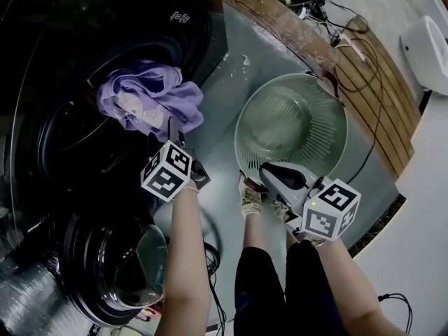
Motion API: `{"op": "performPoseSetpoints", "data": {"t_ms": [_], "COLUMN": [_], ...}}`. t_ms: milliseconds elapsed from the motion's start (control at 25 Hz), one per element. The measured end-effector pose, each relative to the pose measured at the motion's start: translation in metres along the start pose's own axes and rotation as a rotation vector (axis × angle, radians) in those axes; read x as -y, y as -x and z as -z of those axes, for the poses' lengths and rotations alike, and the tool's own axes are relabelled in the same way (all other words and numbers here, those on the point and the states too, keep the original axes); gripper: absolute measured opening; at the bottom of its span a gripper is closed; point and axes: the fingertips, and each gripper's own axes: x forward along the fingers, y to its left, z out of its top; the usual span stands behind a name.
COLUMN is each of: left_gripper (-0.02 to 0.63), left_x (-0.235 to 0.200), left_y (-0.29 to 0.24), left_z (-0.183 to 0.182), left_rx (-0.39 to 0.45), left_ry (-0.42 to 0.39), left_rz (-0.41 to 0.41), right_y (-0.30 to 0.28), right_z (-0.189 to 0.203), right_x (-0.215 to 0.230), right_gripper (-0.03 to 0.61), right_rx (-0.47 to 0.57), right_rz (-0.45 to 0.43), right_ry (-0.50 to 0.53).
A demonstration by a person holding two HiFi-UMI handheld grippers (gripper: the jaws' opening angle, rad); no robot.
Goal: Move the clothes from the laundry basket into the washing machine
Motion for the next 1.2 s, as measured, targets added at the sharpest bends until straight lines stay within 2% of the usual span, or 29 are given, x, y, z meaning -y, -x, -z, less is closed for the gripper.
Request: {"op": "performPoseSetpoints", "data": {"t_ms": [80, 200, 240, 320, 360, 600, 760, 840, 920, 1000, 1120, 1200], "left_gripper": [0.296, 0.295, 0.252, 0.066, 0.045, 0.034, 0.032, 0.032, 0.042, 0.178, 0.273, 0.319], "left_x": [0.0, 0.004, 0.005, 0.007, 0.009, 0.02, 0.016, 0.012, 0.011, 0.009, -0.001, -0.005], "left_y": [-0.014, -0.03, -0.034, -0.037, -0.034, -0.008, 0.004, 0.008, -0.001, -0.016, -0.032, -0.03], "left_z": [0.01, 0.003, -0.001, -0.017, -0.028, -0.108, -0.168, -0.189, -0.193, -0.182, -0.155, -0.141], "left_rx": [-0.027, -0.018, -0.008, 0.038, 0.074, 0.292, 0.43, 0.47, 0.437, 0.344, 0.195, 0.139], "left_ry": [0.039, 0.064, 0.072, 0.056, 0.036, -0.081, -0.103, -0.111, -0.118, -0.097, -0.069, -0.053], "left_rz": [0.001, 0.001, 0.005, 0.004, 0.006, 0.044, 0.021, -0.002, 0.009, 0.04, 0.036, 0.032], "right_y": [0.002, 0.006, 0.008, 0.011, 0.012, 0.008, 0.003, 0.003, 0.002, 0.0, -0.002, -0.002], "right_z": [0.002, 0.001, 0.0, -0.003, -0.004, -0.004, -0.004, -0.004, -0.002, 0.002, 0.008, 0.008], "right_x": [0.004, 0.012, 0.015, 0.02, 0.021, 0.009, 0.0, -0.003, -0.005, -0.007, -0.01, -0.011], "right_gripper": [0.044, 0.044, 0.047, 0.044, 0.046, 0.034, 0.029, 0.028, 0.028, 0.028, 0.028, 0.028], "right_rx": [0.003, 0.032, 0.045, 0.067, 0.073, 0.058, 0.035, 0.025, 0.014, -0.001, -0.023, -0.032], "right_rz": [-0.001, 0.003, 0.005, 0.008, 0.008, -0.019, -0.038, -0.046, -0.053, -0.061, -0.069, -0.073], "right_ry": [-0.019, -0.058, -0.064, -0.071, -0.074, -0.056, -0.023, -0.015, -0.01, -0.007, -0.002, 0.002]}}
